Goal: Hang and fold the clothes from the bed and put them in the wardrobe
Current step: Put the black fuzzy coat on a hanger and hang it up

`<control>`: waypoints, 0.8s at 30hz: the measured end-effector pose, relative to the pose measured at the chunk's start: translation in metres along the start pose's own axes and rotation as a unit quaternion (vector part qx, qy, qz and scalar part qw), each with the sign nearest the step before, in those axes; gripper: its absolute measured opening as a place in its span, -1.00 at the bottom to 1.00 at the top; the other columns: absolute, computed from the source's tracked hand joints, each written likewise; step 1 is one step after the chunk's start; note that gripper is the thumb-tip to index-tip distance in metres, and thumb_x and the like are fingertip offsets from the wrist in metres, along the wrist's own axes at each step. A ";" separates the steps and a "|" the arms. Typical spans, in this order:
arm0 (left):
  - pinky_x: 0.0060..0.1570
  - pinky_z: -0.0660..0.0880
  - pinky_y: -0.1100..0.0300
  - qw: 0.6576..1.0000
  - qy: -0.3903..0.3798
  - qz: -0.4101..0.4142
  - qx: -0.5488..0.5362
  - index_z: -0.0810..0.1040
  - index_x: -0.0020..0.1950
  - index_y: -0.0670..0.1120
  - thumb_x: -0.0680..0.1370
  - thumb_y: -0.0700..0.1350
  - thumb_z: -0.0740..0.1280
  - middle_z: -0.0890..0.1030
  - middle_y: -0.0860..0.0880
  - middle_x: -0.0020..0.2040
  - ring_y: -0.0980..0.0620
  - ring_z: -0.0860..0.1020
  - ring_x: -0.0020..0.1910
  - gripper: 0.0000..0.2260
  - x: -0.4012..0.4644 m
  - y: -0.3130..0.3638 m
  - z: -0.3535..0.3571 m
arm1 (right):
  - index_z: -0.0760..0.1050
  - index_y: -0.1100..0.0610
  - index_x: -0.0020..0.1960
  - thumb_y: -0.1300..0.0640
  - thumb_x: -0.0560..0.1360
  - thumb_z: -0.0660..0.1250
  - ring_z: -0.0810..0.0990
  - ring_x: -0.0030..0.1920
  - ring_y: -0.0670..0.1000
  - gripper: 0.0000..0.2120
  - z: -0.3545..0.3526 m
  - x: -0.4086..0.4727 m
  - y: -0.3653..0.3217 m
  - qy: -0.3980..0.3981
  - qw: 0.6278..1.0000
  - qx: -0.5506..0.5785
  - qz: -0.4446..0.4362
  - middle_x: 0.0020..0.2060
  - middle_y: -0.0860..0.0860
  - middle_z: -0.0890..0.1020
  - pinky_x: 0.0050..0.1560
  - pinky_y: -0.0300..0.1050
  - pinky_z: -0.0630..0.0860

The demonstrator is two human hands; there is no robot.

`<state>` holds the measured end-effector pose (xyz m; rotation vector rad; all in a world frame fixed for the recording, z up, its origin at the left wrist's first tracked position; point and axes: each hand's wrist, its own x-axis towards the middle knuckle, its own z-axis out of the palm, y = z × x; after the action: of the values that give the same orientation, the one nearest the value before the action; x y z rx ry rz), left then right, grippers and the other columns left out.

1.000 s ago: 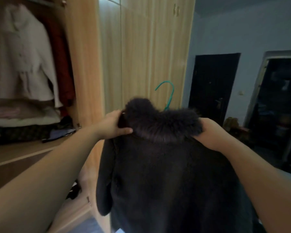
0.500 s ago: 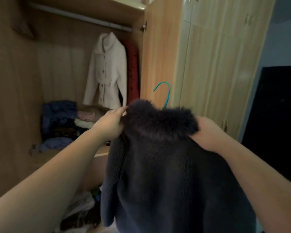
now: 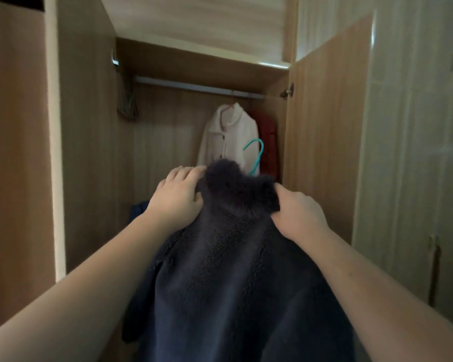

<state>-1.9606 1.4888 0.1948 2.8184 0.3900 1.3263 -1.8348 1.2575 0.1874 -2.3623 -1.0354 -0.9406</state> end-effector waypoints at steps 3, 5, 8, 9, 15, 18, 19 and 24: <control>0.51 0.08 -0.15 0.997 0.051 -0.016 0.058 0.12 0.59 0.09 0.62 0.03 0.18 0.18 -0.04 0.60 -0.12 0.02 0.60 -0.46 0.014 -0.022 -0.001 | 0.32 -0.10 0.38 0.02 0.54 0.26 0.64 -0.04 0.26 -0.58 0.019 0.033 -0.020 0.016 1.000 -0.022 -0.014 -0.03 0.11 0.66 -0.20 -0.04 0.39; 0.53 0.03 -0.16 0.994 0.072 -0.028 0.071 0.11 0.60 0.08 0.63 0.06 0.16 0.15 -0.06 0.61 -0.12 -0.01 0.61 -0.46 0.023 -0.036 0.000 | 0.33 -0.10 0.39 0.01 0.54 0.27 0.65 -0.03 0.25 -0.58 0.030 0.057 -0.028 0.029 0.999 -0.028 -0.018 -0.03 0.10 0.67 -0.21 -0.03 0.40; 0.54 0.01 -0.17 0.991 0.086 -0.044 0.092 0.10 0.60 0.07 0.62 0.09 0.16 0.13 -0.07 0.62 -0.13 -0.02 0.61 -0.44 0.037 -0.058 0.007 | 0.37 -0.10 0.32 0.02 0.54 0.25 0.65 -0.03 0.24 -0.65 0.048 0.097 -0.033 0.031 0.999 -0.018 -0.026 -0.02 0.08 0.66 -0.18 0.00 0.46; 0.54 0.01 -0.17 0.990 0.089 -0.049 0.099 0.09 0.60 0.08 0.62 0.09 0.16 0.12 -0.07 0.62 -0.12 -0.03 0.61 -0.44 0.042 -0.066 0.011 | 0.39 -0.10 0.29 0.03 0.54 0.24 0.64 -0.03 0.24 -0.68 0.053 0.110 -0.033 0.029 0.999 -0.012 -0.026 -0.02 0.08 0.66 -0.17 0.01 0.47; 0.56 -0.08 -0.17 0.984 0.082 -0.079 0.137 -0.04 0.61 0.12 0.65 0.16 0.06 -0.03 -0.05 0.65 -0.09 -0.16 0.61 -0.44 0.093 -0.102 0.044 | 0.43 -0.10 0.24 0.03 0.55 0.22 0.64 0.01 0.23 -0.73 0.089 0.188 -0.028 0.041 0.998 0.017 -0.033 -0.01 0.05 0.66 -0.05 0.09 0.58; 0.56 -0.09 -0.16 0.980 0.093 -0.082 0.153 -0.08 0.61 0.15 0.65 0.20 0.02 -0.08 -0.03 0.65 -0.07 -0.20 0.61 -0.44 0.134 -0.114 0.066 | 0.43 -0.09 0.25 0.04 0.54 0.25 0.63 0.03 0.21 -0.72 0.107 0.233 -0.017 0.053 0.997 0.023 -0.045 0.01 0.05 0.66 -0.05 0.08 0.57; 0.56 -0.10 -0.16 0.979 0.102 -0.083 0.158 -0.07 0.61 0.15 0.65 0.20 0.01 -0.08 -0.03 0.65 -0.06 -0.20 0.61 -0.44 0.149 -0.117 0.073 | 0.42 -0.10 0.27 0.05 0.54 0.26 0.63 0.04 0.20 -0.69 0.114 0.251 -0.012 0.058 0.997 0.024 -0.051 0.02 0.04 0.66 -0.05 0.06 0.57; 0.56 -0.13 -0.14 0.973 0.131 -0.098 0.166 -0.09 0.61 0.17 0.65 0.21 0.01 -0.11 0.00 0.65 -0.04 -0.22 0.61 -0.44 0.222 -0.134 0.101 | 0.42 -0.10 0.34 0.05 0.57 0.30 0.62 -0.03 0.06 -0.65 0.143 0.340 0.004 0.064 0.995 0.034 -0.065 -0.02 -0.03 0.63 -0.16 -0.05 0.53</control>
<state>-1.7773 1.6786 0.2837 2.7510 0.9514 1.7319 -1.6012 1.5053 0.3293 -2.1704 -1.1614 -1.0709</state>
